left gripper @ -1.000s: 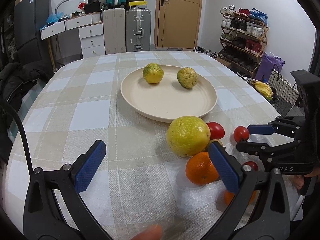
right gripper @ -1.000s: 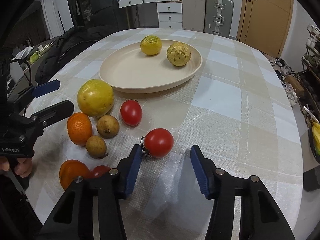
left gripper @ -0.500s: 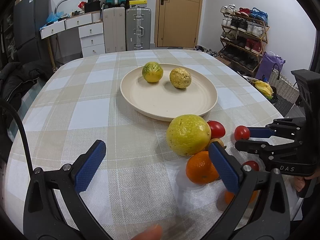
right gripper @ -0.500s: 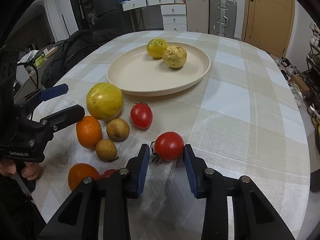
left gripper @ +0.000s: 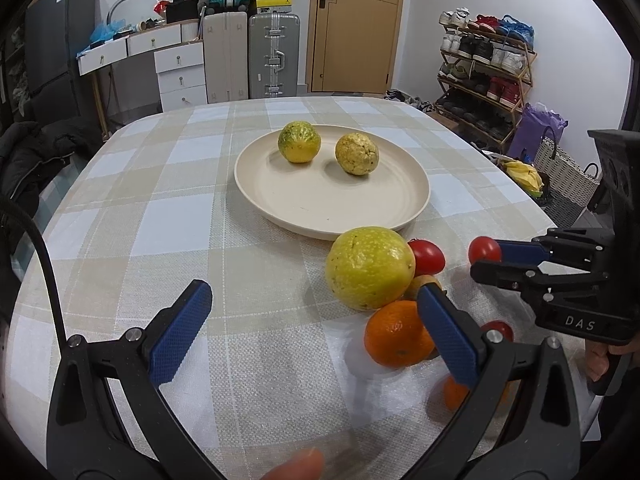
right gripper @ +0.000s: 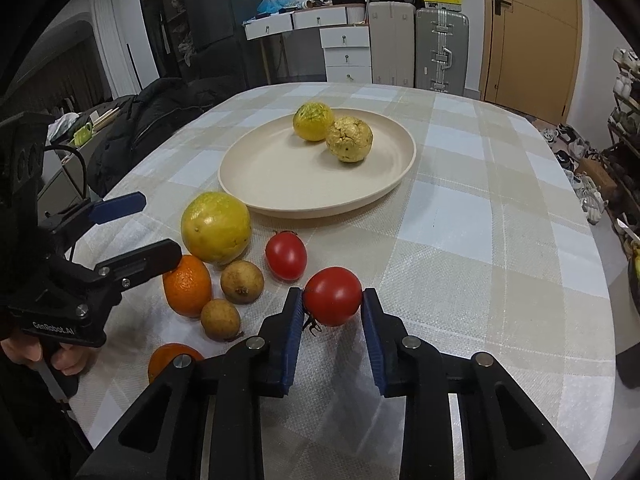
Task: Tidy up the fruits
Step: 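Move the right gripper to a red tomato and close on it, then close the left gripper on the large yellow fruit while the right holds the tomato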
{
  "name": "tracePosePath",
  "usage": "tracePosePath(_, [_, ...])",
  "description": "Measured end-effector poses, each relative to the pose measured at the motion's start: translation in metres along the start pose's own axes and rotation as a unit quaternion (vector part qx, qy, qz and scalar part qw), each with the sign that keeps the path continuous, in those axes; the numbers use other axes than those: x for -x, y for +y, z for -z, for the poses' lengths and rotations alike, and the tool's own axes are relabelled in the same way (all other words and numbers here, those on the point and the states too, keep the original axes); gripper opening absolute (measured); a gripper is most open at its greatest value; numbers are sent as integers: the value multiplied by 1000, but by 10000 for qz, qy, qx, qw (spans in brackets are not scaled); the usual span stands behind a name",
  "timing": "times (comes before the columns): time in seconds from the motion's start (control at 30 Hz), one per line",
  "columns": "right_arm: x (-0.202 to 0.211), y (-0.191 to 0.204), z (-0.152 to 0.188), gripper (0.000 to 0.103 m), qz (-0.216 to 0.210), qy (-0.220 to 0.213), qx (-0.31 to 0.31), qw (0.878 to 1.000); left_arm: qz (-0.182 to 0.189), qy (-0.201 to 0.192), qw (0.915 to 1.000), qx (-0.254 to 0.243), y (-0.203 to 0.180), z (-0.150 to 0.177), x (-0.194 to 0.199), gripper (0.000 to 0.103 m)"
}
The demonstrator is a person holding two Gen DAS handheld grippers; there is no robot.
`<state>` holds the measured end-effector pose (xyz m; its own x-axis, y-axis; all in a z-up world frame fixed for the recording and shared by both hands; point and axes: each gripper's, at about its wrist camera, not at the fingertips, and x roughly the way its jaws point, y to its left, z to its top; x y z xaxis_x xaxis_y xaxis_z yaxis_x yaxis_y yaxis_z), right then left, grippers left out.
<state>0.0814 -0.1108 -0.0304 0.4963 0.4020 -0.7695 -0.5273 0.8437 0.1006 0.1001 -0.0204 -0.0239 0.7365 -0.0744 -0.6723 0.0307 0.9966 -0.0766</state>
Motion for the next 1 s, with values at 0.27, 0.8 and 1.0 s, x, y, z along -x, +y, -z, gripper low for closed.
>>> tracePosePath(0.27, [6,1,-1,30,19,-194,-33,9998,118,110,9999,31,-5,-3,-8,102])
tracePosePath(0.8, [5,-4,-1,30,127,-151,-87,9998,558,275,9979,201,-9,-9,-21,86])
tracePosePath(1.0, [4,-3,-1,30,119,-156,-72,9998,607,336,9971,317,-7,-12,-26,85])
